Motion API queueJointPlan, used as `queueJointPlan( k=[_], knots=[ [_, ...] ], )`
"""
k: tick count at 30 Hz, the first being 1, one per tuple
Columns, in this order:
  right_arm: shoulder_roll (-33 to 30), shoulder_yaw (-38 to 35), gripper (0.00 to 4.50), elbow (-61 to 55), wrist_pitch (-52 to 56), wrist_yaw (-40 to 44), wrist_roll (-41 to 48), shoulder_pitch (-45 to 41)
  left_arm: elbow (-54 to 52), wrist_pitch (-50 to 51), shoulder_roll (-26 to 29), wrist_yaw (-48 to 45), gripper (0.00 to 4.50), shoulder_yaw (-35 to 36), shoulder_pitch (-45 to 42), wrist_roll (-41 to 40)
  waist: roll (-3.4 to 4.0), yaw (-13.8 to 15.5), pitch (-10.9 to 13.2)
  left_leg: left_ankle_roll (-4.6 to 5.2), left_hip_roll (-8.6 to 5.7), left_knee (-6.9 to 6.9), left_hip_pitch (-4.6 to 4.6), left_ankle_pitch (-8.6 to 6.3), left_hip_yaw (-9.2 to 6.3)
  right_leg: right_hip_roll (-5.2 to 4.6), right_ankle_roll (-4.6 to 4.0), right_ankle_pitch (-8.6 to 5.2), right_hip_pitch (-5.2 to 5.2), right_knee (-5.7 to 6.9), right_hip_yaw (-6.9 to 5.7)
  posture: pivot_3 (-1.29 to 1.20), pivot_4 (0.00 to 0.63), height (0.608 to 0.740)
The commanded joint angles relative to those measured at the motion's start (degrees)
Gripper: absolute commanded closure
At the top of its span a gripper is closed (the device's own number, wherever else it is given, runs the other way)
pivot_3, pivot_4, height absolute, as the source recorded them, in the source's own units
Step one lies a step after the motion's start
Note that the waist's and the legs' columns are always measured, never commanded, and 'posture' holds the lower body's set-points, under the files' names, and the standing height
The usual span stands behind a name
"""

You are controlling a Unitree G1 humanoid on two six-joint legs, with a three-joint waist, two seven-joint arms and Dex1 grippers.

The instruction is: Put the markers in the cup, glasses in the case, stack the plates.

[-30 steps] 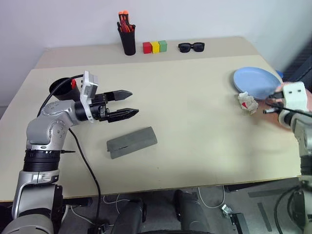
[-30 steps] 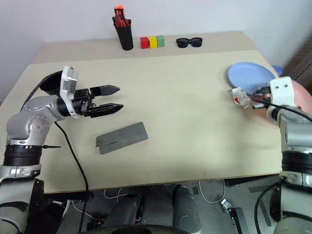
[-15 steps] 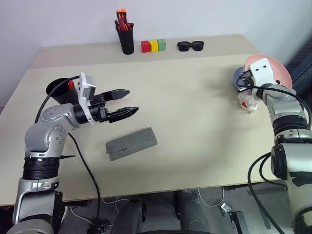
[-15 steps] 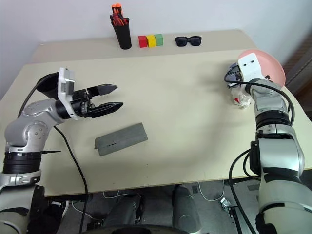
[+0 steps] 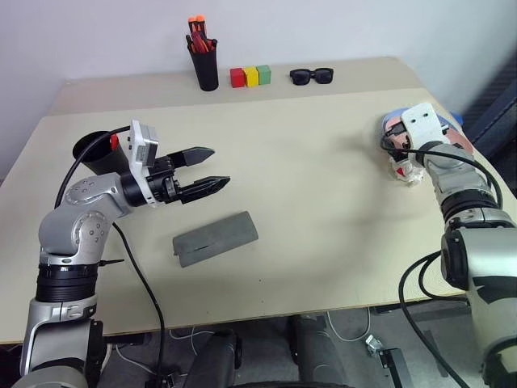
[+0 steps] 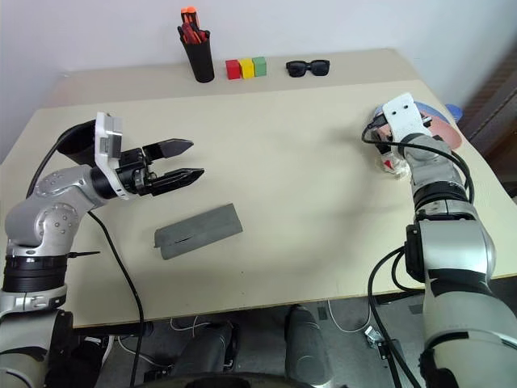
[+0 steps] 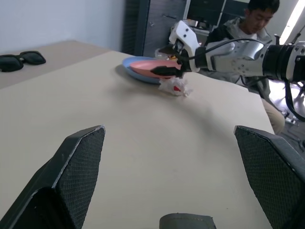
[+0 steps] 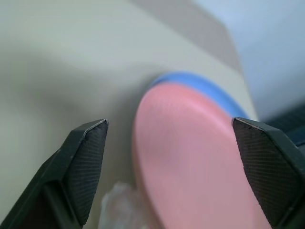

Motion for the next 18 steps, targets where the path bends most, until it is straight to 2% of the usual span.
queueJointPlan(
  k=[1, 3, 6, 9, 13, 18],
  knots=[
    [-1.26, -3.16, 0.56, -2.24, -0.13, 2.54, 3.06, -2.3, -2.18, -0.26, 0.78, 0.35, 0.0, 1.76, 0.33, -1.12, 0.0, 0.04, 0.0, 0.0, 0.0, 0.0, -0.01, 0.0, 0.0, 0.0, 0.0, 0.0, 0.0, 0.0, 0.0, 0.0, 0.15, 0.74],
    [-1.19, -4.91, 0.56, -3.54, 1.33, 6.29, 5.38, -2.08, -2.15, -0.29, 0.71, 0.4, 0.0, 1.72, 0.35, -1.3, 0.0, 0.05, 0.0, 0.0, 0.0, 0.01, -0.01, 0.0, 0.0, 0.0, 0.0, 0.0, 0.0, -0.01, 0.0, 0.0, 0.15, 0.74],
    [-0.72, -7.47, 0.56, -8.39, 7.34, 16.57, 10.39, 0.34, -2.23, -0.15, 0.45, 0.44, 0.0, 1.63, 0.38, -1.78, 0.0, 0.08, 0.0, 0.01, 0.0, 0.01, -0.01, -0.01, 0.0, 0.0, 0.0, 0.0, 0.01, -0.01, 0.0, 0.0, 0.15, 0.74],
    [-1.77, -8.73, 0.56, -23.78, 17.49, 23.02, 14.74, 9.57, -2.09, 0.08, 0.78, 0.04, 0.0, 1.52, 0.53, -2.13, -0.02, 0.23, -0.02, 0.03, 0.01, 0.01, 0.0, -0.02, -0.01, 0.01, 0.01, 0.0, 0.01, 0.02, 0.0, 0.0, 0.15, 0.74],
    [-2.94, -10.69, 0.56, -41.17, 27.4, 22.01, 17.32, 20.63, -1.41, -0.31, 0.87, -0.48, 0.0, 1.56, 0.53, -2.09, 0.02, 0.52, 0.0, 0.04, -0.01, 0.08, -0.04, -0.03, -0.02, -0.01, 0.05, 0.03, 0.02, 0.03, -0.01, 0.0, 0.15, 0.74],
    [-4.06, -12.53, 0.56, -48.39, 31.73, 18.11, 17.15, 28.43, -0.57, -0.25, 0.36, -0.86, 0.0, 0.97, -0.3, -2.06, 0.04, 0.36, -0.01, 0.36, -0.01, 0.15, 0.0, -0.2, 0.02, -0.02, 0.05, 0.05, 0.03, 0.07, 0.0, 0.0, 0.15, 0.74]
  ],
)
